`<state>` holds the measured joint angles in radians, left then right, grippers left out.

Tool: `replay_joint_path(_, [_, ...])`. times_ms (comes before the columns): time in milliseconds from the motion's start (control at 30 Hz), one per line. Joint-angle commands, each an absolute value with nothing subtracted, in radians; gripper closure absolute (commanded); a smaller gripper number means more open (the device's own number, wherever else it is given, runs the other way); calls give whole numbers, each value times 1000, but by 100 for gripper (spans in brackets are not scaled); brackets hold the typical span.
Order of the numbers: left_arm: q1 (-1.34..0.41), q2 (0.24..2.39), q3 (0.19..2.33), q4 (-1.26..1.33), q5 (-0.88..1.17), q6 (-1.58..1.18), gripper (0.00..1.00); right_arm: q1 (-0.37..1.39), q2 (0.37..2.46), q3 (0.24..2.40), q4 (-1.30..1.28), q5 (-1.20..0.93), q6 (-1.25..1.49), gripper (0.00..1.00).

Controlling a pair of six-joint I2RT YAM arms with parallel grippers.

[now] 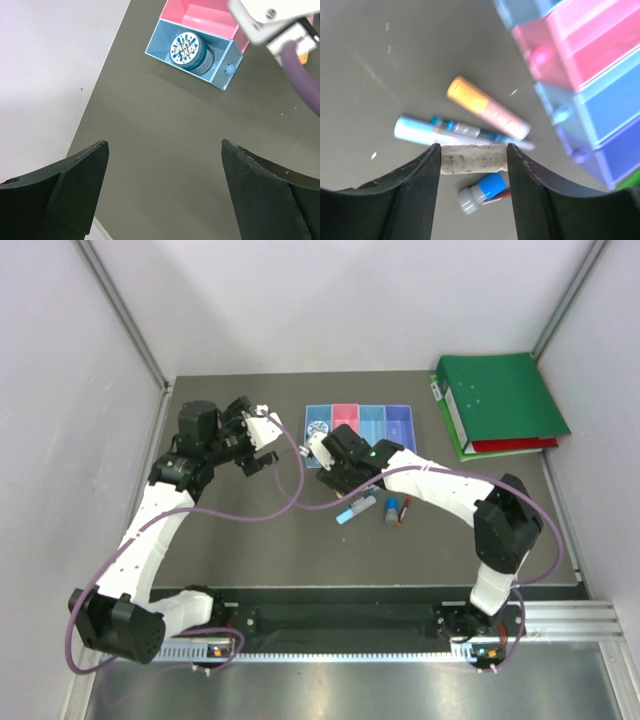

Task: Sort the stationery into containers
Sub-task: Pick up the stationery from the center of the board, then place the stationery in the storage box.

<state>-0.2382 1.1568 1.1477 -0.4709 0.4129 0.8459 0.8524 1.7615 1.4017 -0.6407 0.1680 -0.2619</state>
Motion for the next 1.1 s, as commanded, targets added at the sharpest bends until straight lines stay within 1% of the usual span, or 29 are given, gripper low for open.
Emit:
replay_joint_path(0, [-244,1149,1180,-416,408,861,1,836,1804,1521,-621,199,-311,47])
replay_joint_path(167, [-244,1121,1151,-374,385,833,1,807,1887,1609,-582,221,-351,48])
replay_joint_path(467, [-244,1109,1143,-364,380,821,1,779,2052,1837,-526,256,-400,47])
replay_joint_path(867, [-244,1080,1127,-336,364,799,1,764,2218,2014,-408,301,-445,46])
replay_joint_path(1067, [-244,1080,1124,-336,360,799,1,747,2290,2057,-302,343,-471,46])
